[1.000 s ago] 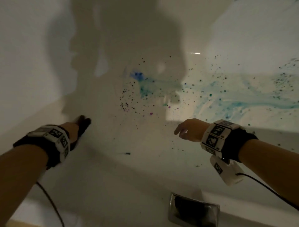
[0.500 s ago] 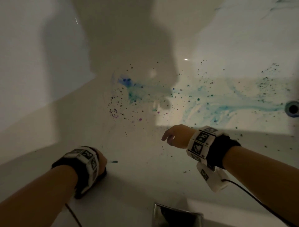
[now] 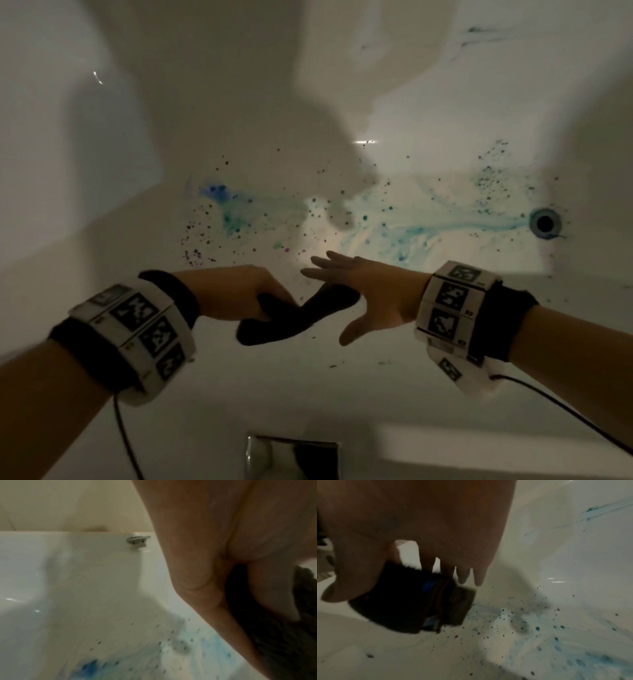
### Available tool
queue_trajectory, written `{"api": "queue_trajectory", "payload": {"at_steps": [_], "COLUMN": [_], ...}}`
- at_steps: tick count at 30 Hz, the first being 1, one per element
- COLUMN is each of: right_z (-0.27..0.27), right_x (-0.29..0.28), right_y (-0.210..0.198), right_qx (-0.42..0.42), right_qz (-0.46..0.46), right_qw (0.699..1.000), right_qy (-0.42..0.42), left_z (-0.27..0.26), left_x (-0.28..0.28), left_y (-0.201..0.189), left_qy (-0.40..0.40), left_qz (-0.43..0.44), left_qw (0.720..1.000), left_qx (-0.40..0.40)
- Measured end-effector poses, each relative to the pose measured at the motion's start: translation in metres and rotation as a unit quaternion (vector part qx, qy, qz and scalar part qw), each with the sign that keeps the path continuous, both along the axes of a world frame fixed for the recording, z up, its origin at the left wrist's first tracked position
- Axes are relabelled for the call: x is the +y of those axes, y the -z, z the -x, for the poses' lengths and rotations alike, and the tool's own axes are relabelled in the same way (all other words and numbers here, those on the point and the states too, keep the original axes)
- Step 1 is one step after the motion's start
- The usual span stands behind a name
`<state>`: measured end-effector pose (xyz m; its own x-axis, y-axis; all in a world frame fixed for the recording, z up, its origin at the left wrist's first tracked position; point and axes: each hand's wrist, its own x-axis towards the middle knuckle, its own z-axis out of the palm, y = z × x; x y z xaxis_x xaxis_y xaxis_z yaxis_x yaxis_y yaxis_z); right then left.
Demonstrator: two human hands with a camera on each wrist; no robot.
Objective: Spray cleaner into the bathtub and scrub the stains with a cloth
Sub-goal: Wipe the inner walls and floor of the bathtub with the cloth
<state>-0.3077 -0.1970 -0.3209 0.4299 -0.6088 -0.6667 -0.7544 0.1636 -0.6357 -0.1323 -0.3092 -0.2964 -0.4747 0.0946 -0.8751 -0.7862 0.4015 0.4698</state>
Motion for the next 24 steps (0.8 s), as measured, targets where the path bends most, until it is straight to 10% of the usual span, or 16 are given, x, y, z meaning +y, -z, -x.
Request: {"api": "queue_trajectory", "payload": {"at_steps": [11, 19, 24], "right_z": [0.003, -0.038, -0.074], "right_x": [0.056, 0.038, 0.006], "right_y": [-0.028, -0.033, -0.017], "right_qx": [0.081, 0.047, 0.179], "right_qz": [0.002, -0.015, -0.050], "right_qw": [0.997, 0.994, 0.972], "right_qy": [0.006, 0.098, 0.140], "left_z": [0.013, -0.074, -0.173], "left_x": [0.055, 0.020, -0.041], "left_y": [-0.020, -0.012, -0.001], "left_qy": [-0.145, -0.152, -0.093], "left_qz": [0.102, 0.209, 0.246], "left_qw": [0.978, 0.966, 0.962], "left_qx": [0.111, 0.022, -0.070]}}
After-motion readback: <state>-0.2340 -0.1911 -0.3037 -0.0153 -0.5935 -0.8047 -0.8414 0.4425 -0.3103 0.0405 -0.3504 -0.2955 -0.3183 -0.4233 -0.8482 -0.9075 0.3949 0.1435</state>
